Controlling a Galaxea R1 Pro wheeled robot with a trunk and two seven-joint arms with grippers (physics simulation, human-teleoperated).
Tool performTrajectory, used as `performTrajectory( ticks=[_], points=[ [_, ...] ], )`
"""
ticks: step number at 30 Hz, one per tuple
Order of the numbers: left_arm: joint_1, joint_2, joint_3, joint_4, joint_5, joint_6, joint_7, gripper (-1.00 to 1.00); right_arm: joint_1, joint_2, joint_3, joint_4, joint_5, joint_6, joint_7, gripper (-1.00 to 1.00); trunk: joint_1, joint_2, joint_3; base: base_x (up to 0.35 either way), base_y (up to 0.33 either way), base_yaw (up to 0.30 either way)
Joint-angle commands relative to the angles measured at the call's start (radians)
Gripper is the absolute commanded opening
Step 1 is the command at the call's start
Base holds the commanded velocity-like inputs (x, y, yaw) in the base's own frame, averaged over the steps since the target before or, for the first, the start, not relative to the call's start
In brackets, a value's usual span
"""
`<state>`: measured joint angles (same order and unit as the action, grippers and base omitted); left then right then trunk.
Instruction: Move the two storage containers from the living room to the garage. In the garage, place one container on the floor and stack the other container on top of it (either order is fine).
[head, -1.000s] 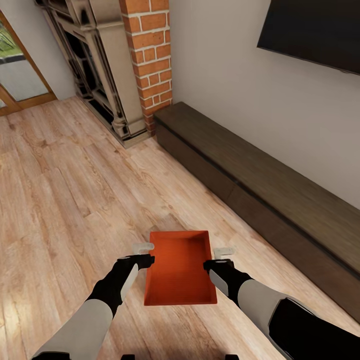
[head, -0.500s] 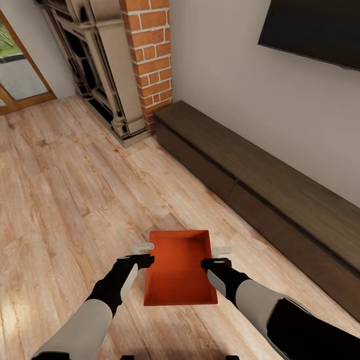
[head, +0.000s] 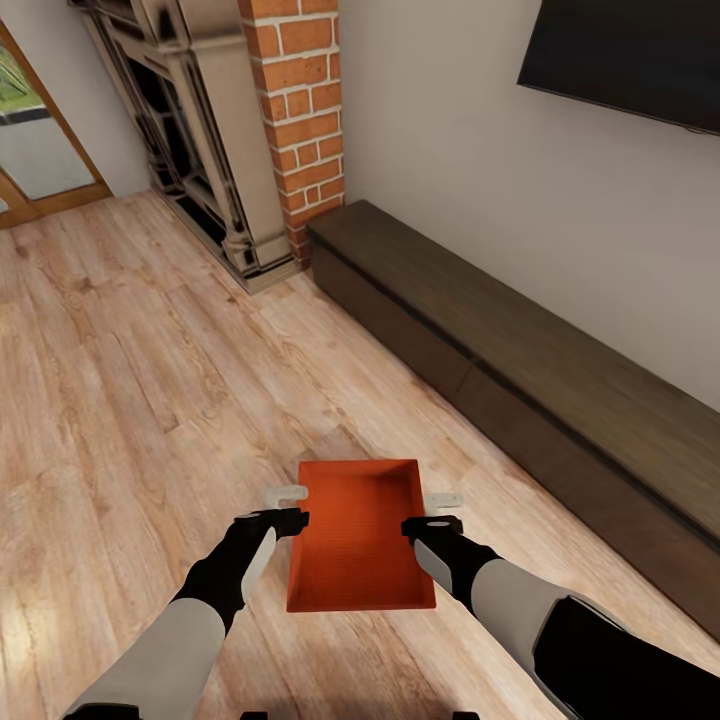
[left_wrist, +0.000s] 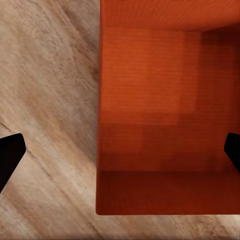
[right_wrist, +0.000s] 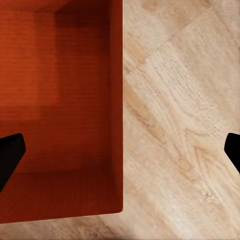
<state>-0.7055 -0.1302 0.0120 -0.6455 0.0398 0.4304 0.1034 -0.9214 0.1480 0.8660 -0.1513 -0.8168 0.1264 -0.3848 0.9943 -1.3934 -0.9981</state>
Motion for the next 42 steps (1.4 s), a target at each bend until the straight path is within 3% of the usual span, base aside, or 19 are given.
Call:
performTrajectory(
  ticks=[1, 6, 42],
  points=[
    [0.000, 0.000, 0.001, -0.002, 0.003, 0.005, 0.004, 1.00, -0.001, -0.001, 0.008, -0.002, -0.004, 0.007, -0.006, 1.00, 0.004, -0.008, -0.004, 0.000, 0.000, 0.000],
    [0.000, 0.001, 0.000, -0.003, 0.000, 0.005, 0.003, 1.00, -0.001, -0.001, 0.008, -0.002, -0.004, 0.007, -0.006, 1.00, 0.004, -0.008, -0.004, 0.000, 0.000, 0.000],
    [0.000, 0.004, -0.004, -0.003, -0.001, 0.008, 0.020, 1.00, -0.001, -0.005, 0.009, -0.002, -0.004, 0.007, -0.006, 1.00, 0.142, -0.260, -0.117, 0.000, 0.000, 0.000]
  ],
)
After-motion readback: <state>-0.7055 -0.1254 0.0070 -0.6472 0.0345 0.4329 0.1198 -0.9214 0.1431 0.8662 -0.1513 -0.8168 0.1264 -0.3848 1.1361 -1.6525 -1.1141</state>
